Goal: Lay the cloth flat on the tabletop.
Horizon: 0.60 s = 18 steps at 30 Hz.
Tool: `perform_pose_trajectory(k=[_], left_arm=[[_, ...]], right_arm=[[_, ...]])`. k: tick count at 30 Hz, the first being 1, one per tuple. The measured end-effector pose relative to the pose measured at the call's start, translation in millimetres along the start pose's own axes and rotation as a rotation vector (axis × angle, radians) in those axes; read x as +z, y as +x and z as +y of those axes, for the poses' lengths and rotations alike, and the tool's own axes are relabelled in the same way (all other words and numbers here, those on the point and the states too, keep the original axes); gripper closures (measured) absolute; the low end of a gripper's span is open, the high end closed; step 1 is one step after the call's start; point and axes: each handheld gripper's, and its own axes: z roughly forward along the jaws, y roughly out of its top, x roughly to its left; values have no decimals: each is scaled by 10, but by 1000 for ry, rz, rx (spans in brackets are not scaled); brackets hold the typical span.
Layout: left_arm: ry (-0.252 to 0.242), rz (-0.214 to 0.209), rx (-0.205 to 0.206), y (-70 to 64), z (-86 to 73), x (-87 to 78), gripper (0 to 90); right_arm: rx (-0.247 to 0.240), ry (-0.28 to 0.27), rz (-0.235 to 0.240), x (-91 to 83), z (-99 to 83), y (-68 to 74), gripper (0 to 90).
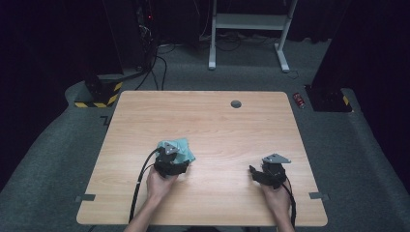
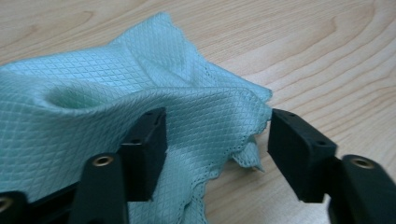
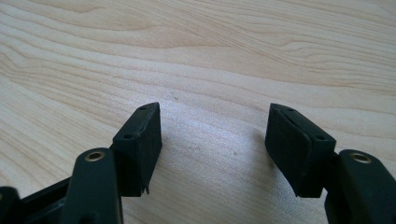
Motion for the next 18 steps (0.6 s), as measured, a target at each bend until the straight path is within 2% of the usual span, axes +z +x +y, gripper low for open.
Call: perform_pose_trajectory(k=[2, 3, 4, 5, 6, 7, 8, 9, 11, 13, 18], left_arm=[[0, 0, -1, 8, 0, 16, 452], [1, 2, -4, 11, 0, 21, 452], [-1, -2, -6, 25, 1, 30, 521], [-1, -2, -6, 25, 1, 30, 550], [-2, -8, -1, 35, 2, 36, 550], [-4, -12, 1, 37, 1, 41, 637], [-6, -16, 3, 35, -2, 50, 637], [-10, -18, 14, 30, -5, 69, 732], [-12, -23, 17, 29, -2, 72, 764], [-21, -35, 28, 18, 0, 80, 849], [-32, -61, 39, -6, 8, 86, 873]], right_arm=[[0, 0, 0, 0, 0, 0, 362], [0, 0, 0, 0, 0, 0, 362], [0, 0, 0, 0, 0, 0, 362], [0, 0, 0, 0, 0, 0, 362], [0, 0, 0, 0, 0, 0, 362], [0, 0, 0, 0, 0, 0, 362], [0, 0, 0, 0, 0, 0, 362], [0, 0, 0, 0, 0, 0, 362], [0, 0, 0, 0, 0, 0, 362], [0, 0, 0, 0, 0, 0, 362], [0, 0, 0, 0, 0, 0, 362]])
